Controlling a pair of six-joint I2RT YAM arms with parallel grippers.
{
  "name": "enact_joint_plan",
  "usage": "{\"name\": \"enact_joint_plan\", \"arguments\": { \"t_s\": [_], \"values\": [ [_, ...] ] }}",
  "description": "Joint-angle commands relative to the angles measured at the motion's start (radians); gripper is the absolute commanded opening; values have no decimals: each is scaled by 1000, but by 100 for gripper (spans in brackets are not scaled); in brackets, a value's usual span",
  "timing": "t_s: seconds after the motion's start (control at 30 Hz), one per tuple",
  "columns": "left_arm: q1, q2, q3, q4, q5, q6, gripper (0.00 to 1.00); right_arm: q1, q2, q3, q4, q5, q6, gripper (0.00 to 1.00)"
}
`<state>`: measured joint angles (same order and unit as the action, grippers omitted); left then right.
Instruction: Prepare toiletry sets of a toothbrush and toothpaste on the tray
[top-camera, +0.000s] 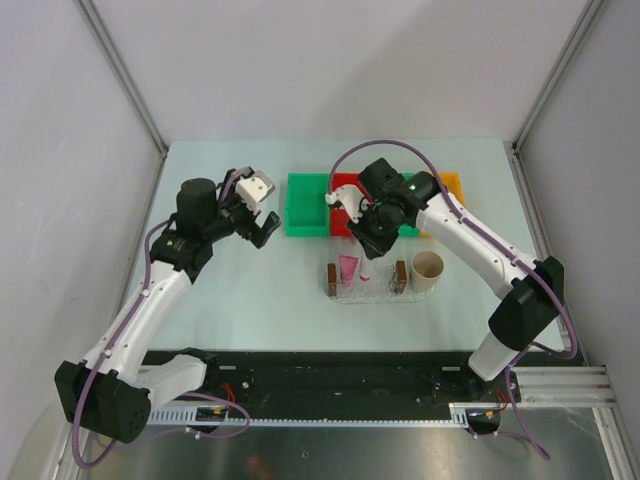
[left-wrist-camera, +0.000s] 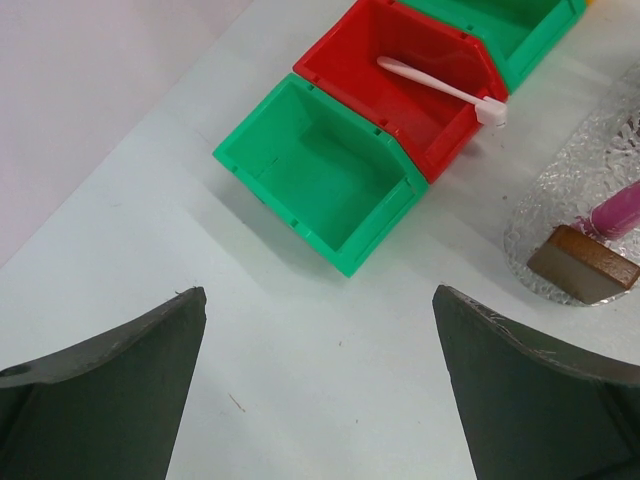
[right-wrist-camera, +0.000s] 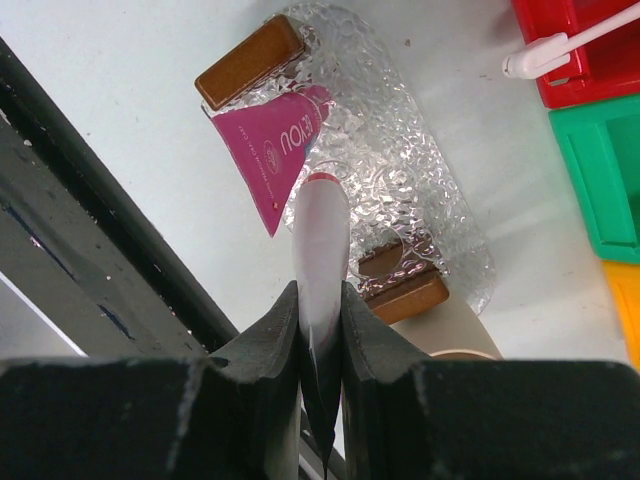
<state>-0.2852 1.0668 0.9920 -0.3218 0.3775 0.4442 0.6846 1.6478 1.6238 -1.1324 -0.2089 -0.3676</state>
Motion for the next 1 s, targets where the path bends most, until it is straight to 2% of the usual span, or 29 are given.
{"name": "enact_joint_plan", "arguments": {
  "t_s": [0.0,0.97],
  "values": [
    [11,-13,-7,18,29,-19,100,9,18,36,28,34,4,0],
    [18,-7,-16,18,49,-24,100,9,0,34,25,34,-4,0]
  ]
}}
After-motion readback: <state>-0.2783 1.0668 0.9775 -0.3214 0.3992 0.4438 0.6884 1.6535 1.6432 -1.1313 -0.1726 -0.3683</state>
